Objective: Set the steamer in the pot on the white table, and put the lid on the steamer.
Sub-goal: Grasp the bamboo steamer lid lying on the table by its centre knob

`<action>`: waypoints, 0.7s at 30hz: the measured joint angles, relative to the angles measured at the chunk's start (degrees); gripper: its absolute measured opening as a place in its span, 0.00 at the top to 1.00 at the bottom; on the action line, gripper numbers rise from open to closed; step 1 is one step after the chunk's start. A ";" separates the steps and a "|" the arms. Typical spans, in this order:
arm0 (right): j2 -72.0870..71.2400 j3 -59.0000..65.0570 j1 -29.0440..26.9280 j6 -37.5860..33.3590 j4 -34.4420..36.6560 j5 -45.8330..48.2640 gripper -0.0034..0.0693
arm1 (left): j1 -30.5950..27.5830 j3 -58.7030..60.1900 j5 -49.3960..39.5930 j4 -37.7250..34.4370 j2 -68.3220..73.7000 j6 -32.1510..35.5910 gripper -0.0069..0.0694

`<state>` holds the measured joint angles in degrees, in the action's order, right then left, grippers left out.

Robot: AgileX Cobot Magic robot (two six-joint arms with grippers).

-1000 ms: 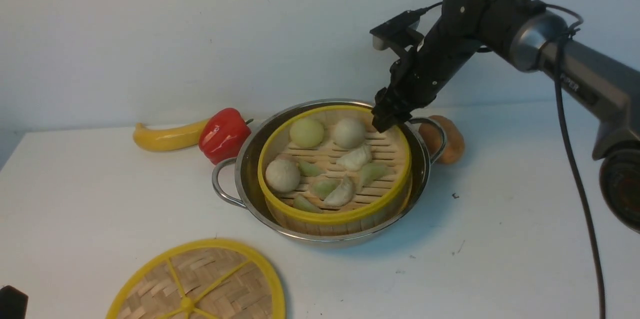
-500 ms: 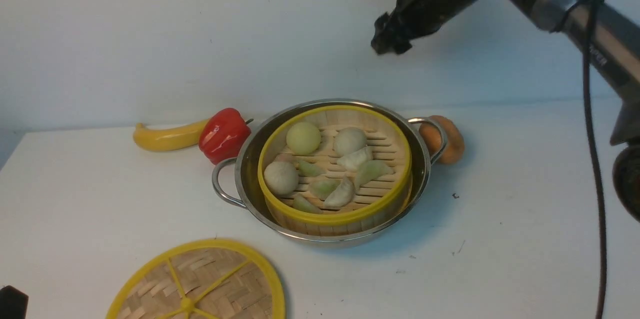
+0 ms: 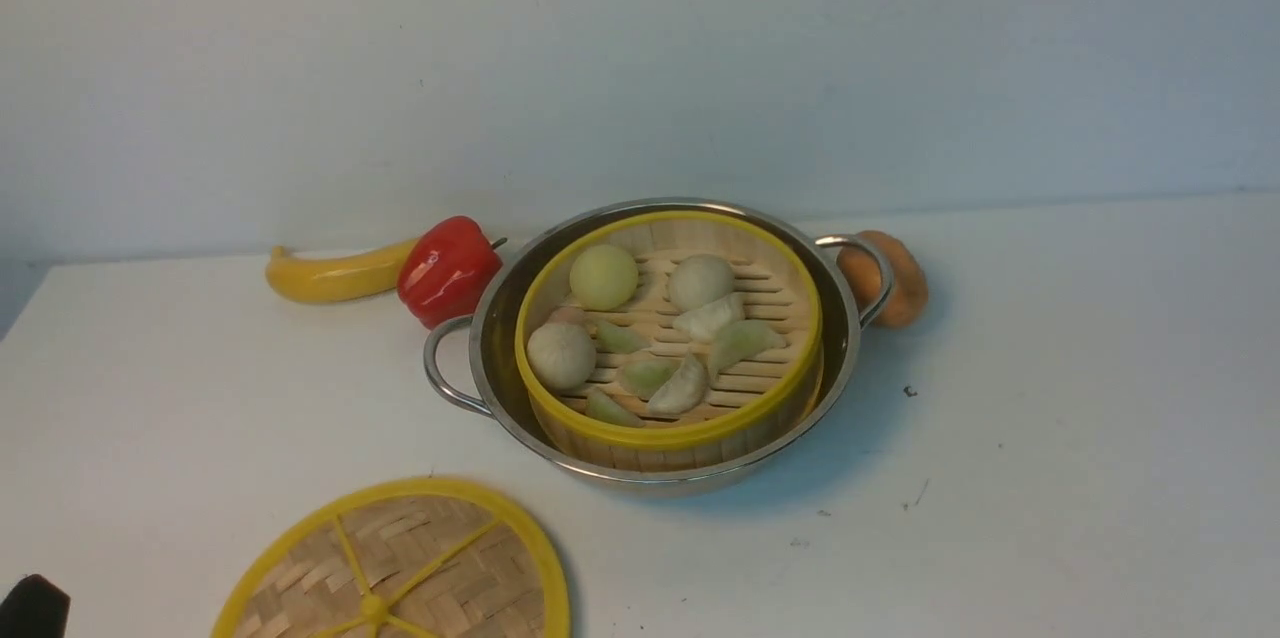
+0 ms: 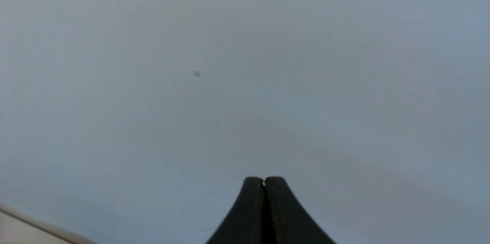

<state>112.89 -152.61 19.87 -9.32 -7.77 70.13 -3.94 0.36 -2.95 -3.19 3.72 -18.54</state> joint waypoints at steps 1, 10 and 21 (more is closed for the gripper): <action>-2.07 0.00 0.00 0.33 1.07 0.00 0.96 | 0.00 0.00 0.29 0.62 0.27 0.00 0.59; -13.67 -0.14 0.00 4.64 4.03 0.05 0.95 | 0.00 0.00 1.09 2.09 0.96 0.00 0.59; -26.90 12.23 0.00 5.83 11.31 -0.20 0.94 | 0.00 0.00 1.09 2.14 1.00 0.05 0.59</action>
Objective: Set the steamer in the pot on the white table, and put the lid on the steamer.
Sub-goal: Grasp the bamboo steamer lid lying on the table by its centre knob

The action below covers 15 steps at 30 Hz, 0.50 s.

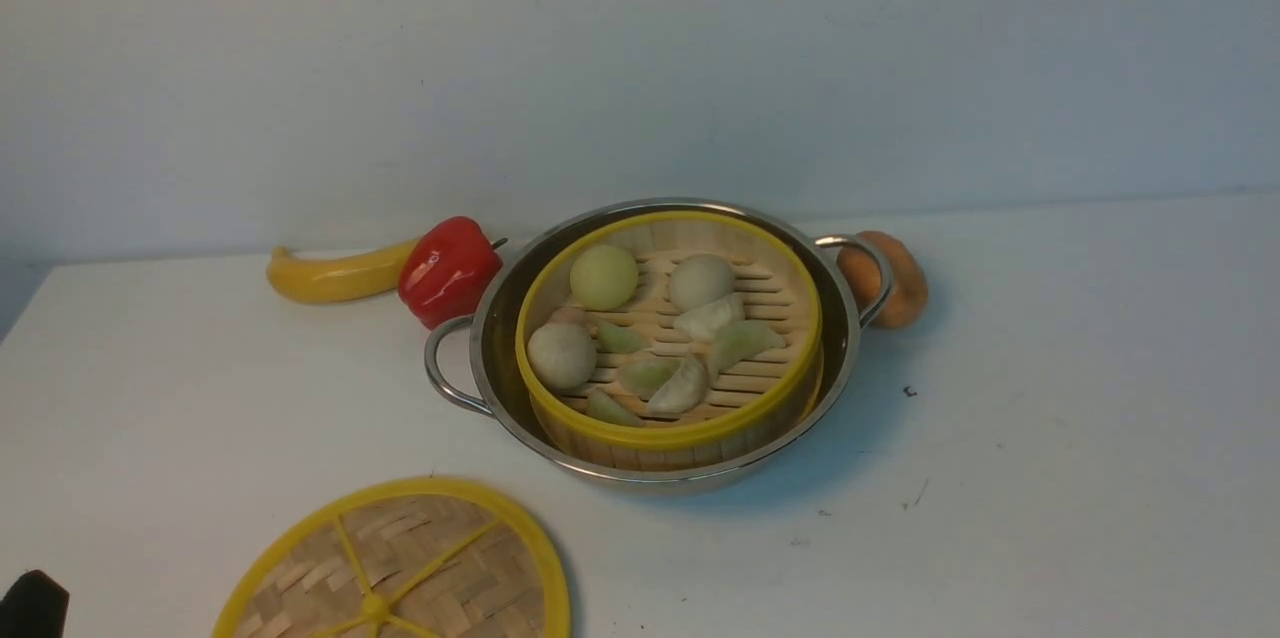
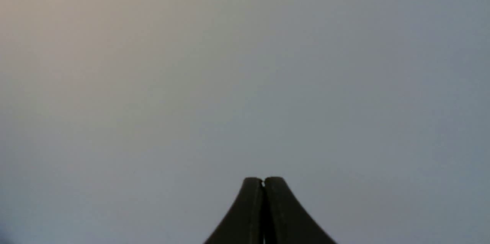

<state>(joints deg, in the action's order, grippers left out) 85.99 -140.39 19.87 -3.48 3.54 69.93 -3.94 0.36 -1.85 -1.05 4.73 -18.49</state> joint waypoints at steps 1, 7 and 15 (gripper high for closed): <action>-1.42 3.64 0.00 0.00 0.71 0.00 0.93 | 0.00 0.00 0.00 0.00 0.00 0.00 0.59; -5.62 28.10 0.00 -1.28 2.57 0.12 0.92 | 0.00 0.00 0.00 0.00 0.00 0.00 0.59; -13.23 56.91 0.00 -4.66 6.24 0.93 0.91 | 0.00 0.00 0.00 0.00 0.00 0.00 0.59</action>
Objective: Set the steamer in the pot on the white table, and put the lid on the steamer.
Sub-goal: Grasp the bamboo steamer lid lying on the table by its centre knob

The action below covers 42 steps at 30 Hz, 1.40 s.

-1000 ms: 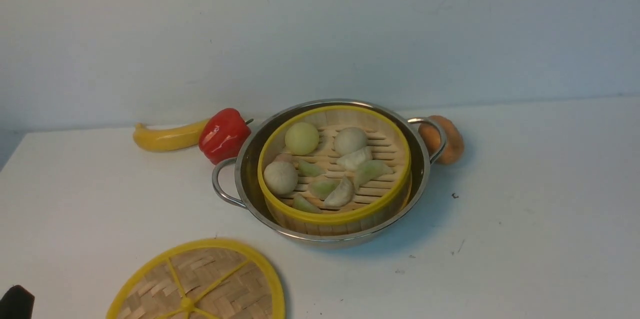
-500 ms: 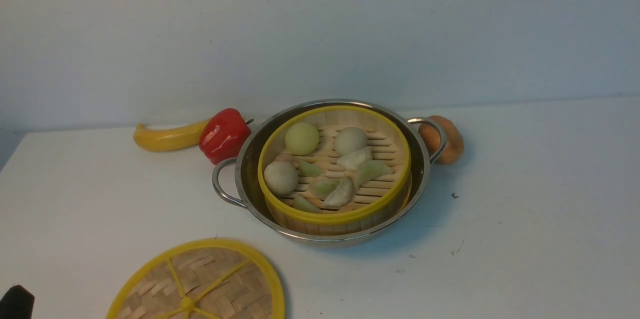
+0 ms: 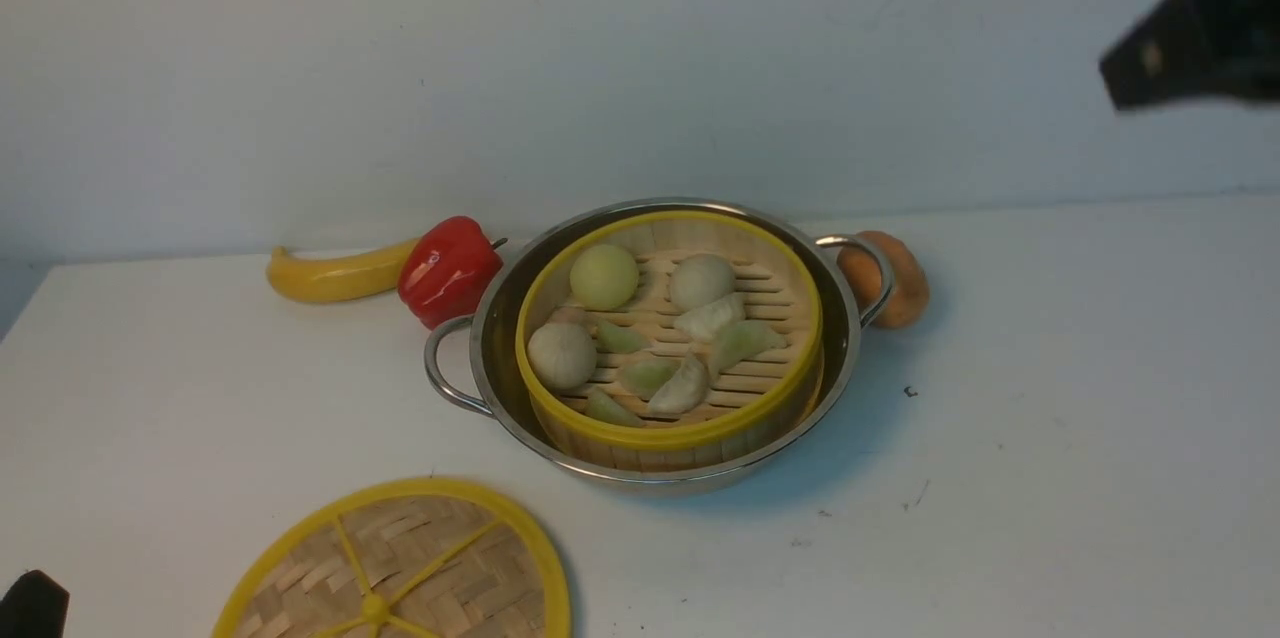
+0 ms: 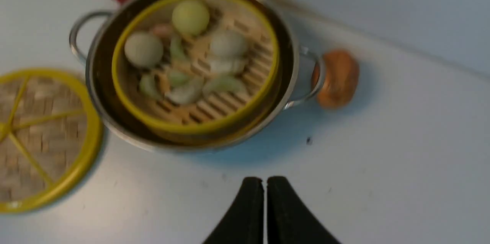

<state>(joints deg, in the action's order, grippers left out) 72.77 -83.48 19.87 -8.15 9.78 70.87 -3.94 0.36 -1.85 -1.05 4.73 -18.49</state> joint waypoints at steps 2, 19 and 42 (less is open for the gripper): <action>-4.40 6.92 0.00 -0.19 0.59 -0.18 0.91 | 0.00 0.00 0.00 0.00 0.00 0.00 0.59; -28.98 21.26 0.00 2.71 1.10 -4.04 0.86 | 0.00 0.00 0.00 0.00 0.00 0.00 0.59; -66.33 63.01 -19.28 2.50 0.08 -45.94 0.76 | 0.00 0.00 0.00 0.00 0.00 0.00 0.59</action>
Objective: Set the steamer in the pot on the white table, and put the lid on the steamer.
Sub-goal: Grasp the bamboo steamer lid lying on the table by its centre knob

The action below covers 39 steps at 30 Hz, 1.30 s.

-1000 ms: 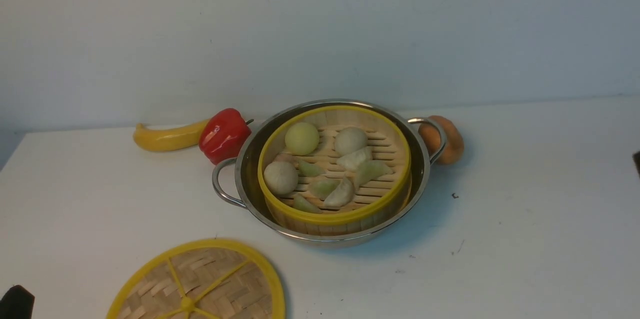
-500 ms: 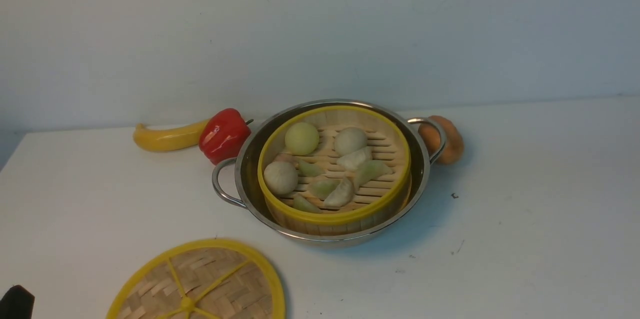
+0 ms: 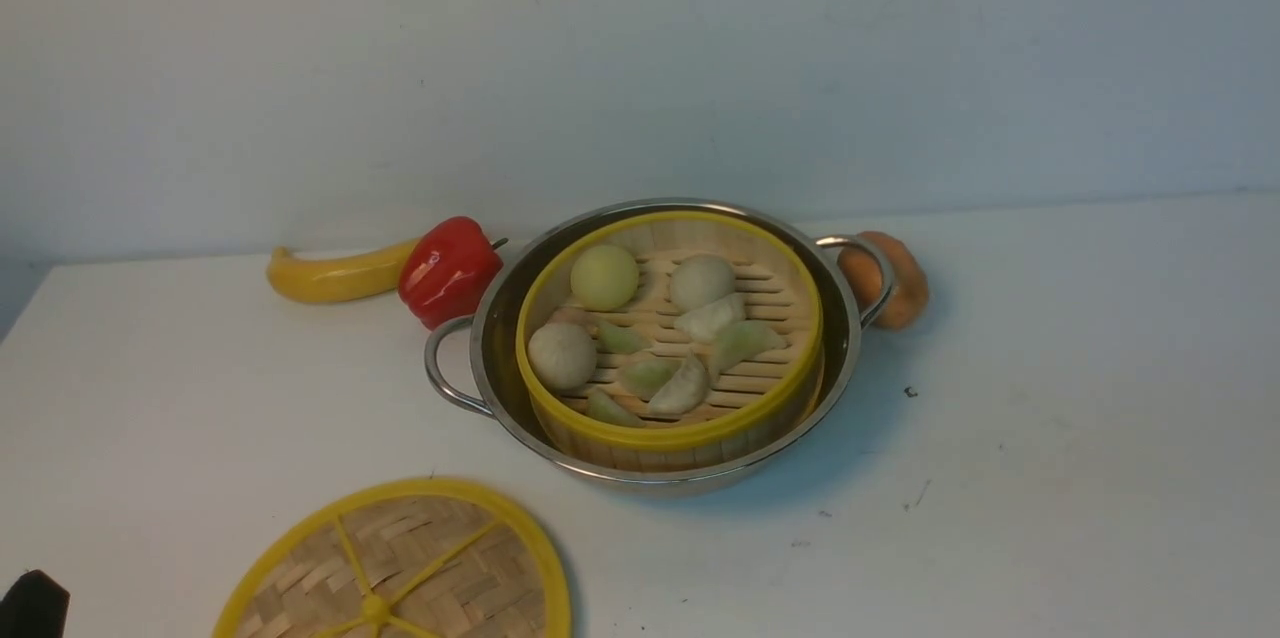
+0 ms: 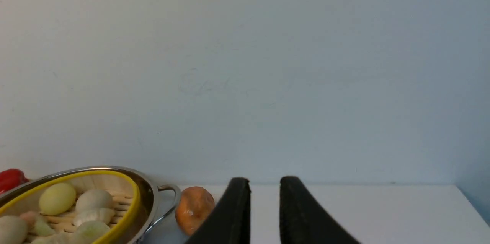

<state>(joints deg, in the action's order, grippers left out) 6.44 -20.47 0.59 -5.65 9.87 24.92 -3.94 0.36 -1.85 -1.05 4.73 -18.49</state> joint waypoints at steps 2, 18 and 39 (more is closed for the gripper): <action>-1.82 2.44 0.00 0.00 -1.12 -1.01 0.75 | 0.00 0.00 0.00 0.00 0.00 0.00 0.59; -6.38 19.26 -0.04 0.01 -2.34 -5.46 0.65 | 0.00 0.00 0.04 0.00 0.00 0.06 0.59; -6.38 20.97 -0.04 3.48 -8.44 -4.63 0.62 | 0.00 0.00 0.04 0.00 0.00 0.19 0.59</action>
<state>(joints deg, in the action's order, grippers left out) 0.06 0.50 0.54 -2.17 1.42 20.30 -3.94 0.36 -1.81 -1.05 4.73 -18.30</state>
